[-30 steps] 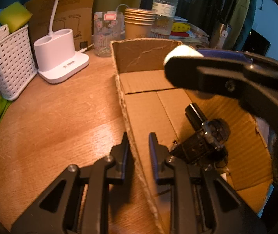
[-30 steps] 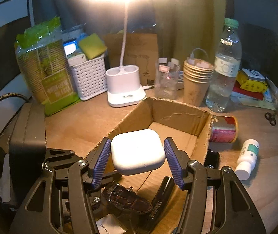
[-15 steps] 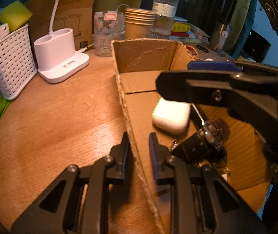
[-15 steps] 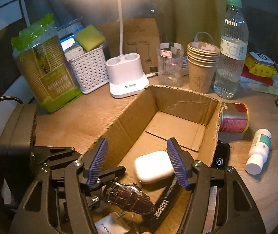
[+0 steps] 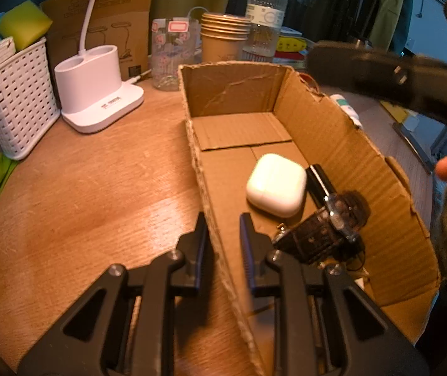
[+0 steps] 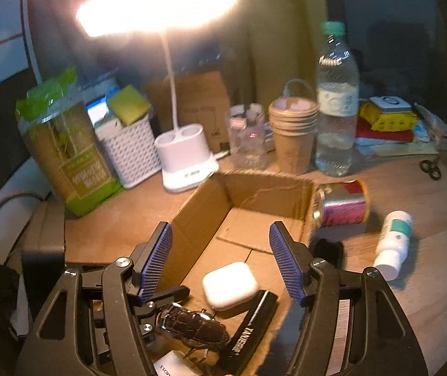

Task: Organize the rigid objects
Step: 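Move the right gripper back to the white pill bottle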

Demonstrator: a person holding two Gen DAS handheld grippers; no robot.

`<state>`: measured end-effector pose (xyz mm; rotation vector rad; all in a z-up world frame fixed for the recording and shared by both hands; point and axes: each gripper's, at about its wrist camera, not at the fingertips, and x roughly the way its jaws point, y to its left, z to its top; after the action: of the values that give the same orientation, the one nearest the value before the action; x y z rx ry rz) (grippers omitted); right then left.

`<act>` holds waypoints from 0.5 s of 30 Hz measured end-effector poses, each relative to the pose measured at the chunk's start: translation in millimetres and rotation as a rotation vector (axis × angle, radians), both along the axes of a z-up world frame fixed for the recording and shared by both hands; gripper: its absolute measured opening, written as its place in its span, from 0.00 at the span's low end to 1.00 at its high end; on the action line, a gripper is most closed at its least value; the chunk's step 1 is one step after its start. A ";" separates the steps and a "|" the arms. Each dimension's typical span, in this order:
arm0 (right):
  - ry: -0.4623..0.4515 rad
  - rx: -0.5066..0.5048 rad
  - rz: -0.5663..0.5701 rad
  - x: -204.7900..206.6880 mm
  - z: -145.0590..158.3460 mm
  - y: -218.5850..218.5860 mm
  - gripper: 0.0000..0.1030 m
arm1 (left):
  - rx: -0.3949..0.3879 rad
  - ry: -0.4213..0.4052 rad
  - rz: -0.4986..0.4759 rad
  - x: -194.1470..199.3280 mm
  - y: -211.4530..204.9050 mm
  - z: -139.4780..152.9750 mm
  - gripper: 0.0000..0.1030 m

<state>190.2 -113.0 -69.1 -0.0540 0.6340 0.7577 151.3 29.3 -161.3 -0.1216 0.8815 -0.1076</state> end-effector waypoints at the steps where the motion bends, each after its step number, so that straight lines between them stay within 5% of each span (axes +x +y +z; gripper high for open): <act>1: -0.008 0.010 -0.015 0.1 1.9 -4.5 0.66 | -0.001 0.000 0.000 -0.1 0.4 0.0 0.20; 15: -0.097 0.022 -0.257 10.5 3.0 -70.6 0.66 | 0.002 0.000 -0.001 -0.4 0.3 0.1 0.20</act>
<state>200.7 -183.6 -66.0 0.0113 0.5283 0.5103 150.9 29.6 -161.2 -0.1193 0.8814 -0.1072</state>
